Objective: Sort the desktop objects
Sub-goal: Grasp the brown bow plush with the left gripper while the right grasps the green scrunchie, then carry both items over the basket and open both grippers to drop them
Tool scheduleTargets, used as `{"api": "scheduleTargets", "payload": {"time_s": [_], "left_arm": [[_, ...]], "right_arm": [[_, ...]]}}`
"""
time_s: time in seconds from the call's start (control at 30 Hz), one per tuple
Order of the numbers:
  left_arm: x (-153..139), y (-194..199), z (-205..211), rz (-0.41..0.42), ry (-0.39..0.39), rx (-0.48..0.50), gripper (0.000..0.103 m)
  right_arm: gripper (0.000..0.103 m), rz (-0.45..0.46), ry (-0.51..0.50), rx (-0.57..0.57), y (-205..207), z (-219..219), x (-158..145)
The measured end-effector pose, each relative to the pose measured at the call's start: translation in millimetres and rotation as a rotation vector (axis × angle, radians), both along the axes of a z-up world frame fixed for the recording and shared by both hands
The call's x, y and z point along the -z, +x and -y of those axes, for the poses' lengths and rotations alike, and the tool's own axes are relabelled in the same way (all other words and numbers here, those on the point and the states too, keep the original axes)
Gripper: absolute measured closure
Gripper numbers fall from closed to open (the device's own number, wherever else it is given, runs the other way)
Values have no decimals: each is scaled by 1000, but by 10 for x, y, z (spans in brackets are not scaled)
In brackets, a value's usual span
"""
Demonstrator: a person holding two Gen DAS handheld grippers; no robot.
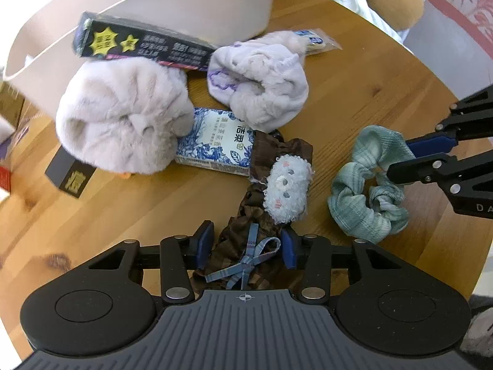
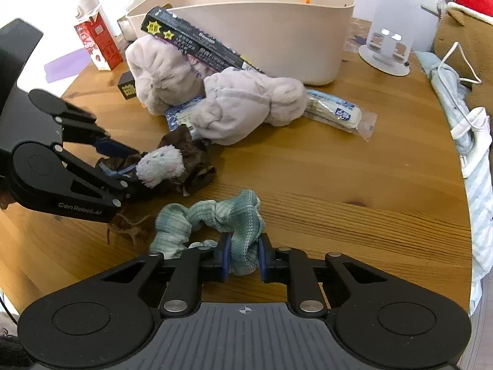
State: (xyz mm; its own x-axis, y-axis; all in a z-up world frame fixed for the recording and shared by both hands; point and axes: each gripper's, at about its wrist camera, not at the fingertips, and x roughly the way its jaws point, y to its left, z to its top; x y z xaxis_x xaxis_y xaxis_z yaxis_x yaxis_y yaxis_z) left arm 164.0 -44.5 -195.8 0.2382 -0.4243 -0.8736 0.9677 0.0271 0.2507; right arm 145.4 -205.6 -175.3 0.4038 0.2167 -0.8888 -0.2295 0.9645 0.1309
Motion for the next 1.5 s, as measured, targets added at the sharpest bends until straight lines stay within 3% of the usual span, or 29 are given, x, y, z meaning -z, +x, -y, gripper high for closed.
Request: {"api": "scheduleTargets", "payload": {"time_s": [0.13, 0.17, 0.67, 0.8, 0.83, 1.13, 1.5], "left_arm": [[-59, 3, -96, -6, -26, -15, 59], [-78, 6, -121, -13, -35, -8, 67], [-378, 66, -386, -40, -119, 10, 67], [-531, 19, -452, -5, -170, 34, 67], [-584, 12, -477, 21, -189, 163, 67], [-1075, -1, -551, 68, -310, 180, 67], [-1524, 12, -333, 127, -410, 165, 67]], "right_arm": [[86, 6, 4, 30, -16, 77, -29], [86, 10, 6, 36, -18, 94, -46], [87, 99, 31, 77, -54, 171, -368], [87, 132, 36, 77, -54, 174, -502], [87, 138, 40, 81, -49, 181, -535], [87, 212, 64, 114, 64, 313, -877], [87, 329, 32, 103, 455, 517, -1294]]}}
